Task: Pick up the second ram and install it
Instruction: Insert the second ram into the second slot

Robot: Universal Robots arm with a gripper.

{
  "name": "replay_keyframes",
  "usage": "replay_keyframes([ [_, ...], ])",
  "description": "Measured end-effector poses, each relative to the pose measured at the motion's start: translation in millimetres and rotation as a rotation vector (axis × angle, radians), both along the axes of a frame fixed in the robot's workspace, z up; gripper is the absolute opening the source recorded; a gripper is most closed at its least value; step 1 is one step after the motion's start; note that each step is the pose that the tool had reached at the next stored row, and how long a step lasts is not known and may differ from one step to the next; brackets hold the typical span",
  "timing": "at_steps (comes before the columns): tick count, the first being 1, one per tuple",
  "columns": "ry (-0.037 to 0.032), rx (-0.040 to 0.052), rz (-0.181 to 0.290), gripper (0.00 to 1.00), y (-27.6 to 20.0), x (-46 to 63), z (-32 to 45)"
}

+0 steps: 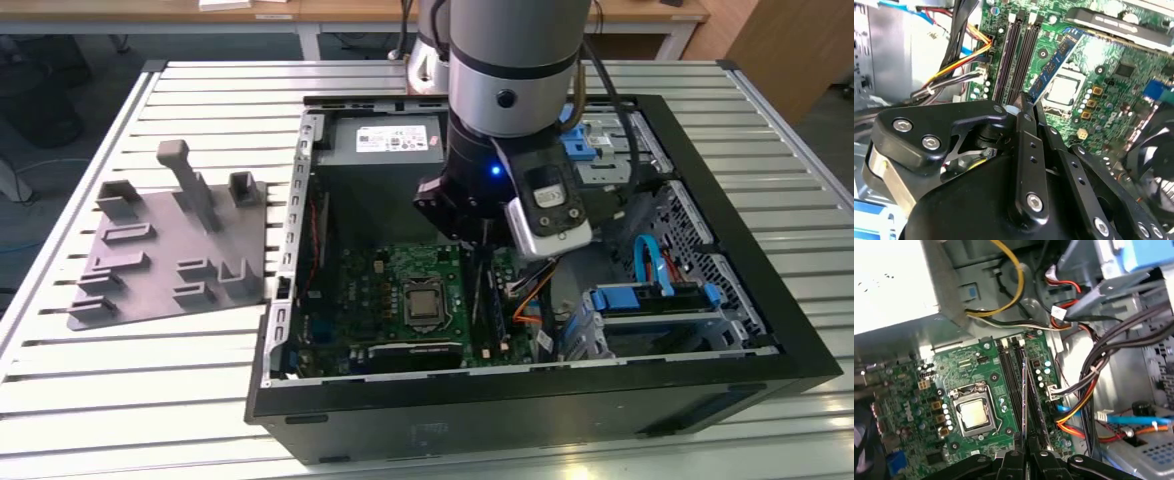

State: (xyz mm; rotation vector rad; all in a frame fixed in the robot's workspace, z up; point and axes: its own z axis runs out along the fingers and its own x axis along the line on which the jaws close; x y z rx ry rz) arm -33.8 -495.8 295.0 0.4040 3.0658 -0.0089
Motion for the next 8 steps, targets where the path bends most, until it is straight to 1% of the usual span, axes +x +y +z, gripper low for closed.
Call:
replay_keyframes([
  [3, 0.0001, 0.0002, 0.055, 0.14, 0.0, 0.0, -0.4],
  [4, 0.0001, 0.0017, 0.072, 0.14, -0.1, 0.0, -0.4],
  [8, -0.0007, 0.0212, 0.117, 0.14, 0.0, 0.0, -0.9],
])
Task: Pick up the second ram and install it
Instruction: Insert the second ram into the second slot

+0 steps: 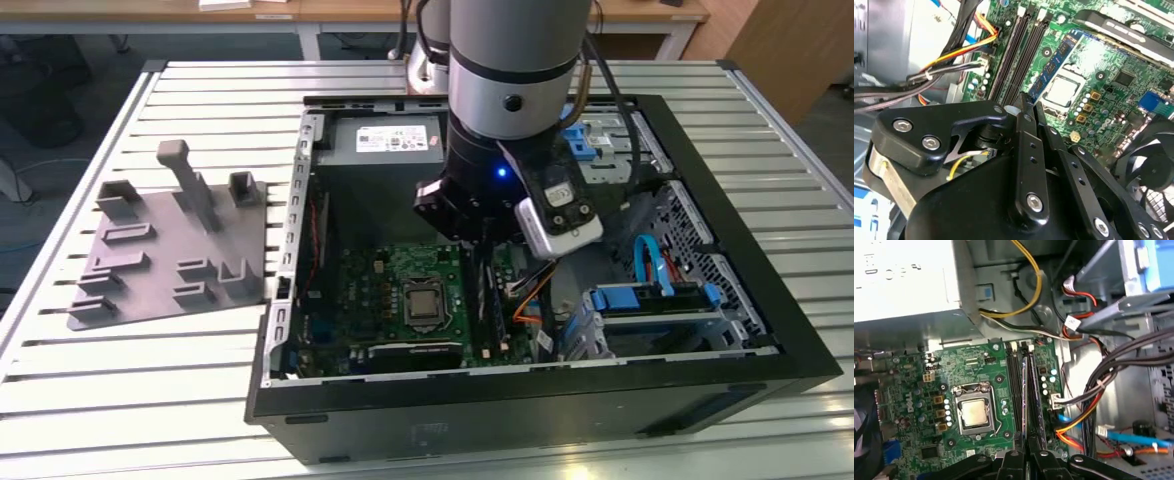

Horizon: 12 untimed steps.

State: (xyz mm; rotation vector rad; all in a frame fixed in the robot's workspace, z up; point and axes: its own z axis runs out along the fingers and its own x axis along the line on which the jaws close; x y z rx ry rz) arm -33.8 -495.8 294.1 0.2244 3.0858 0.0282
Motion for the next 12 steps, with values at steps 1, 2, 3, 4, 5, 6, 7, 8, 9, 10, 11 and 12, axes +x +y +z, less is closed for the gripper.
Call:
replay_keyframes([
  [1, 0.0000, 0.0058, 0.011, 0.14, 0.0, 0.0, 0.0],
  [2, 0.0000, 0.0110, 0.022, 0.14, 0.0, 0.0, -0.1],
  [3, 0.0001, 0.0136, 0.036, 0.14, 0.0, 0.0, -0.2],
  [4, 0.0002, 0.0135, 0.053, 0.14, 0.1, 0.0, -0.4],
  [5, 0.0003, 0.0136, 0.071, 0.14, 0.0, 0.0, -0.6],
  [6, 0.0005, 0.0136, 0.089, 0.14, 0.0, 0.0, -0.9],
  [7, 0.0006, 0.0136, 0.108, 0.14, 0.0, 0.0, -1.1],
  [8, 0.0005, 0.0142, 0.115, 0.14, 0.0, 0.0, -1.4],
  [9, 0.0005, 0.0163, 0.116, 0.14, 0.0, 0.0, -1.7],
  [10, 0.0004, 0.0180, 0.117, 0.14, 0.0, 0.0, -1.8],
  [11, 0.0003, 0.0189, 0.118, 0.14, 0.1, 0.0, -1.9],
  [12, 0.0003, 0.0193, 0.119, 0.14, 0.1, 0.0, -1.9],
])
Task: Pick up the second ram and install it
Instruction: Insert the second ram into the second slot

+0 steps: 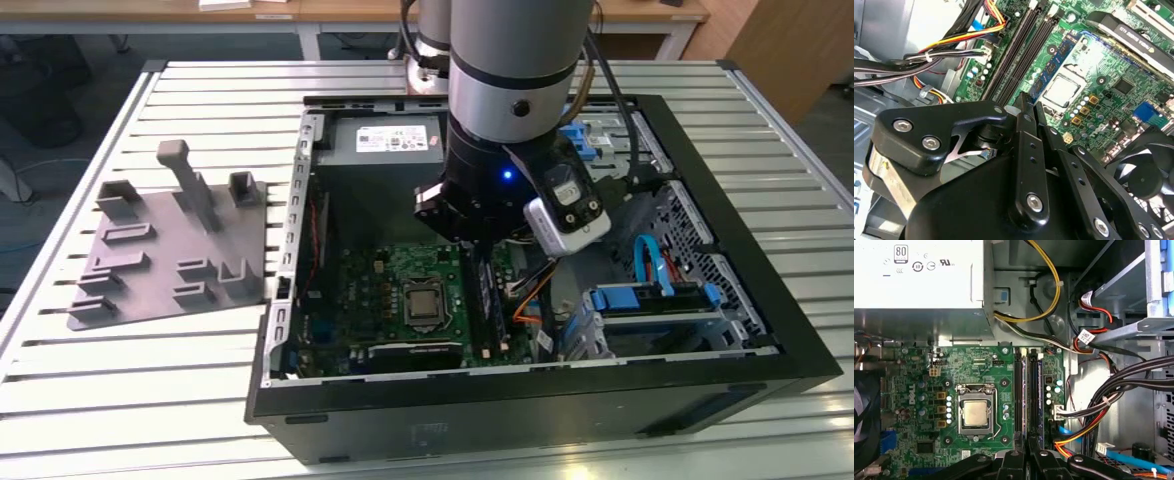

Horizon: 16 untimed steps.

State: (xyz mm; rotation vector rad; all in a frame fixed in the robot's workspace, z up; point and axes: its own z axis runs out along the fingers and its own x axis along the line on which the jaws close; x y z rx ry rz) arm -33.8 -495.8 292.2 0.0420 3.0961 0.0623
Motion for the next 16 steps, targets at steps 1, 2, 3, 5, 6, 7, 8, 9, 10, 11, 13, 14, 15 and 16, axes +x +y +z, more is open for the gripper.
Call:
replay_keyframes([
  [1, 0.0000, 0.0001, 0.000, 0.14, 0.0, 0.0, 0.0],
  [2, 0.0000, 0.0002, 0.000, 0.14, 0.0, 0.0, 0.0],
  [3, 0.0000, 0.0002, 0.000, 0.14, -0.1, 0.0, 0.0],
  [5, 0.0001, 0.0000, 0.000, 0.14, -0.1, 0.0, 0.0],
  [6, 0.0001, -0.0001, 0.000, 0.14, -0.1, 0.0, -0.1],
  [7, -0.0001, 0.0002, 0.000, 0.14, -0.1, 0.0, -0.6],
  [8, -0.0001, 0.0002, 0.000, 0.14, -0.1, 0.0, -1.3],
  [9, 0.0000, -0.0001, 0.000, 0.14, -0.1, 0.0, -2.0],
  [10, 0.0000, 0.0000, 0.000, 0.14, -0.1, 0.0, -2.8],
  [11, 0.0000, 0.0000, 0.000, 0.14, -0.1, 0.0, -3.8],
  [13, 0.0000, 0.0000, 0.000, 0.14, -0.1, 0.0, -5.8],
  [14, 0.0000, -0.0001, 0.000, 0.14, -0.1, 0.0, -6.9],
  [15, 0.0000, -0.0001, 0.000, 0.14, -0.1, 0.0, -8.0],
  [16, 0.0000, 0.0000, 0.000, 0.14, -0.1, 0.0, -9.1],
])
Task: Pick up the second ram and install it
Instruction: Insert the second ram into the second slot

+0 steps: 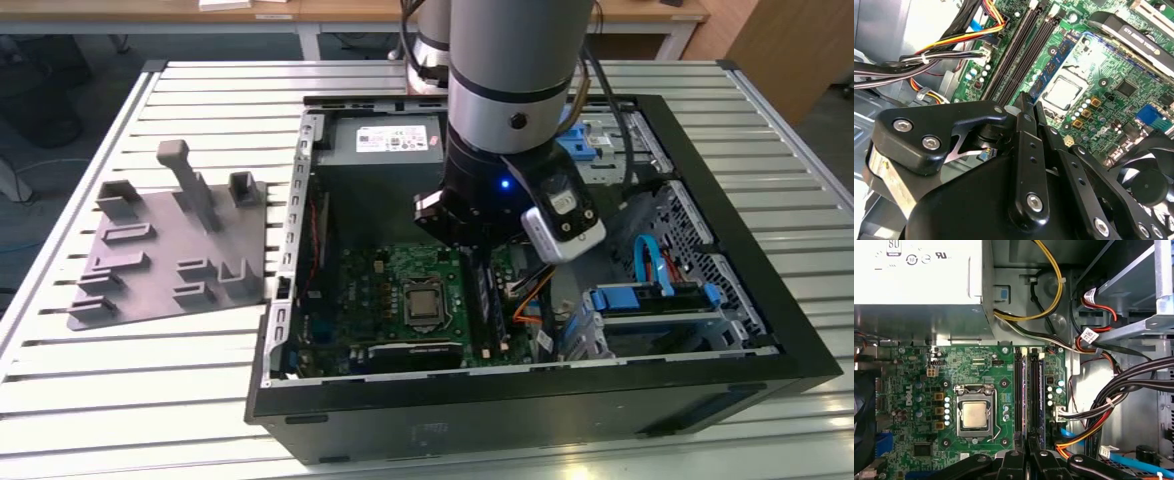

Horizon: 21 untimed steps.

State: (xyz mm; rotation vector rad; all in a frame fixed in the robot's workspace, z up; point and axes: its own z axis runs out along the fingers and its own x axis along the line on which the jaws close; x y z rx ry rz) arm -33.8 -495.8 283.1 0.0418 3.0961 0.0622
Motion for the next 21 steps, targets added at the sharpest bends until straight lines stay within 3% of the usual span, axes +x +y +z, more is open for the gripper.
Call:
replay_keyframes([
  [21, 0.0001, -0.0002, 0.000, 0.14, 0.0, 0.0, -15.3],
])
